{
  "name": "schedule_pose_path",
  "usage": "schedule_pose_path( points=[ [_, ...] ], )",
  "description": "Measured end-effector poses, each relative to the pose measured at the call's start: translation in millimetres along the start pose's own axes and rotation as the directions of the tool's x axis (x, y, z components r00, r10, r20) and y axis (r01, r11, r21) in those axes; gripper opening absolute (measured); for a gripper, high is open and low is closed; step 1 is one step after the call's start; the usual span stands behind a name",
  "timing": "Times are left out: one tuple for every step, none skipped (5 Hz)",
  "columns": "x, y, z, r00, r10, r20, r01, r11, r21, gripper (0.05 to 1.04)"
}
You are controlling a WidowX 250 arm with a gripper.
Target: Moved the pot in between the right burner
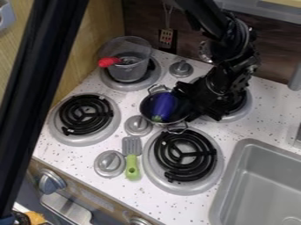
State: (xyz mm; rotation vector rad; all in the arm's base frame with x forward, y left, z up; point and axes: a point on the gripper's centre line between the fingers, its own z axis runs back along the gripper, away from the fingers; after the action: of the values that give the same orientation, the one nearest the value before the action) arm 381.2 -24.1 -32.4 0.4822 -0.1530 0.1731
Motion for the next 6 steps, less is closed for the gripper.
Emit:
schedule_pose_path(
  points=[
    [-6,-6,4,1.000,0.025,-0.004,-0.025,1.000,0.014,0.531],
    [-7,-4,9,0.999,0.039,-0.018,-0.038,0.999,0.035,0.845],
    [-7,-2,15,0.998,0.061,-0.032,-0.059,0.996,0.066,0.999],
    [1,3,34,0.996,0.088,-0.017,-0.087,0.995,0.042,1.000],
    [8,13,48,0.985,0.145,-0.091,-0.142,0.989,0.041,1.000],
    [9,34,55,0.964,0.264,-0.030,-0.264,0.964,-0.020,1.000]
  ],
)
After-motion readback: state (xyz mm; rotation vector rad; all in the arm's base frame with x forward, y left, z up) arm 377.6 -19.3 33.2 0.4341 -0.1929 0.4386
